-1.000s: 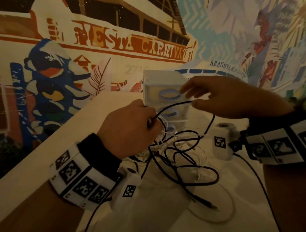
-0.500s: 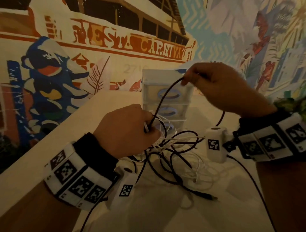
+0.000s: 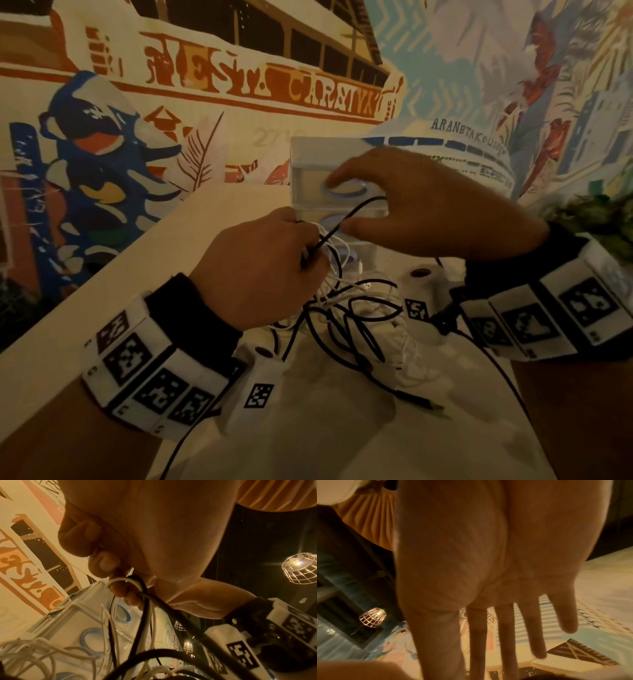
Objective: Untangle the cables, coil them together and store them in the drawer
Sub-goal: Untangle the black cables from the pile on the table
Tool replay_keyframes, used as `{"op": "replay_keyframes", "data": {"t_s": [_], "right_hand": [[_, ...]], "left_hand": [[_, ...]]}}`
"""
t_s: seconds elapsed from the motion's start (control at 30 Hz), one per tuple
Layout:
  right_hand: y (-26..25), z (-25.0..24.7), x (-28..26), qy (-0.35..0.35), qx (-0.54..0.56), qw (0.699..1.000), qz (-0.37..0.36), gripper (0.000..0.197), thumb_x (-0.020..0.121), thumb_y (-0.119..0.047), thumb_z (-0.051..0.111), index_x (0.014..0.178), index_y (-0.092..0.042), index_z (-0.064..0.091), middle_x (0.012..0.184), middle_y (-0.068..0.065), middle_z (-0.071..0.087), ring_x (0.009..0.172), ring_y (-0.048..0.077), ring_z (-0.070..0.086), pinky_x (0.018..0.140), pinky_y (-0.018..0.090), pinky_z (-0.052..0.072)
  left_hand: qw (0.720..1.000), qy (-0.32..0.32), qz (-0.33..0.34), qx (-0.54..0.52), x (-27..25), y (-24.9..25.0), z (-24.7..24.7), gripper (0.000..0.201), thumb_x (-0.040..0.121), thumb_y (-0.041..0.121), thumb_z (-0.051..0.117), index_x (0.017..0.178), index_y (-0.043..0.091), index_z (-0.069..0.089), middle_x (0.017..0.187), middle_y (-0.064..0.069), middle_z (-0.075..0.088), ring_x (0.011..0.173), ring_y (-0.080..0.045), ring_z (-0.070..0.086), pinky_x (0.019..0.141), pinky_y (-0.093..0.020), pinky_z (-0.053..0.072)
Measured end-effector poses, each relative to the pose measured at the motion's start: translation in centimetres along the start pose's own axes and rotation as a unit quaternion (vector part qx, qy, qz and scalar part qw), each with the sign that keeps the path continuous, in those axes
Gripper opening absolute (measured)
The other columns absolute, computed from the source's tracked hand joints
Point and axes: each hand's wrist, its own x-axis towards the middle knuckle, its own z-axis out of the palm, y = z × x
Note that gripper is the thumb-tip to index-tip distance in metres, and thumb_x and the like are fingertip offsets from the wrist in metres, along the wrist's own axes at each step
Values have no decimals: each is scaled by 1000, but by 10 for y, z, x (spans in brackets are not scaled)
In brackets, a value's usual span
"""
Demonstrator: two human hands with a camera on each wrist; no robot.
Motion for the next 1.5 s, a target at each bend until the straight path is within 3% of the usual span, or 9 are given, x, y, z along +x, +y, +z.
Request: {"op": "replay_keyframes", "data": {"t_s": [0.2, 0.37, 0.63, 0.77, 0.87, 1.1, 1.27, 1.4, 1.5], "right_hand": [[-9, 17, 7, -95, 25, 994, -54, 20, 99, -46, 57, 97, -31, 69, 81, -19, 65, 74, -4, 59, 68, 18, 44], [10, 2, 10, -3, 71, 997, -21, 17, 102, -37, 55, 97, -29, 69, 66, -27, 58, 66, -17, 55, 59, 1, 34], [43, -13, 2, 4, 29, 998, 52, 22, 102, -38, 52, 101, -33, 74, 76, -8, 68, 72, 17, 63, 74, 36, 50], [9, 3, 7, -43, 38, 998, -35, 22, 98, -37, 56, 110, -32, 74, 94, -19, 69, 85, -1, 63, 79, 14, 49], [-7, 18, 11, -110, 27, 990, -81, 28, 99, -48, 52, 103, -30, 73, 84, -12, 66, 76, 4, 62, 70, 21, 49], [23, -8, 7, 59, 53, 996, -46, 23, 103, -37, 54, 96, -28, 74, 80, -23, 57, 76, -14, 54, 67, 2, 34], [39, -11, 7, 129, 50, 990, -5, 29, 103, -44, 50, 97, -28, 73, 74, -17, 60, 69, 3, 53, 59, 9, 33], [35, -14, 6, 131, 67, 989, -10, 24, 105, -39, 51, 93, -30, 71, 67, -35, 57, 61, -1, 51, 57, 8, 33], [42, -19, 4, 166, 90, 982, 17, 29, 105, -40, 49, 92, -28, 72, 58, -21, 55, 55, 5, 47, 57, 15, 33]], "left_hand": [[1000, 3, 6, -13, -2, -2, -2, 31, 89, 53, 34, 87, 33, 58, 79, 12, 45, 64, -10, 49, 55, -29, 46], [1000, 3, -8, -20, -2, -8, -2, 33, 95, 54, 37, 75, 32, 51, 75, 7, 48, 64, -11, 50, 59, -29, 44], [1000, -14, -1, -14, -3, -9, 1, 36, 94, 52, 29, 82, 27, 53, 77, 8, 44, 63, -11, 47, 58, -29, 40], [1000, -8, 11, -15, -3, -7, 1, 36, 94, 52, 26, 88, 29, 53, 78, 10, 44, 63, -10, 48, 57, -31, 44], [1000, -18, 14, -17, -2, -7, -1, 34, 91, 53, 27, 91, 33, 54, 79, 12, 45, 65, -8, 50, 58, -29, 45], [1000, -2, 5, -26, -1, -13, 2, 39, 90, 64, 34, 77, 32, 53, 74, 8, 50, 65, -10, 52, 61, -33, 48], [1000, 9, 14, -6, -3, -14, 7, 42, 84, 69, 29, 78, 35, 53, 72, 11, 48, 64, -9, 51, 61, -31, 49], [1000, 25, 6, -8, -2, -14, 8, 43, 86, 73, 38, 72, 34, 49, 66, 12, 48, 59, -4, 48, 58, -31, 50], [1000, -1, -14, 15, -3, -16, 8, 48, 85, 76, 33, 70, 34, 50, 65, 13, 49, 60, -2, 48, 63, -31, 52]]}}
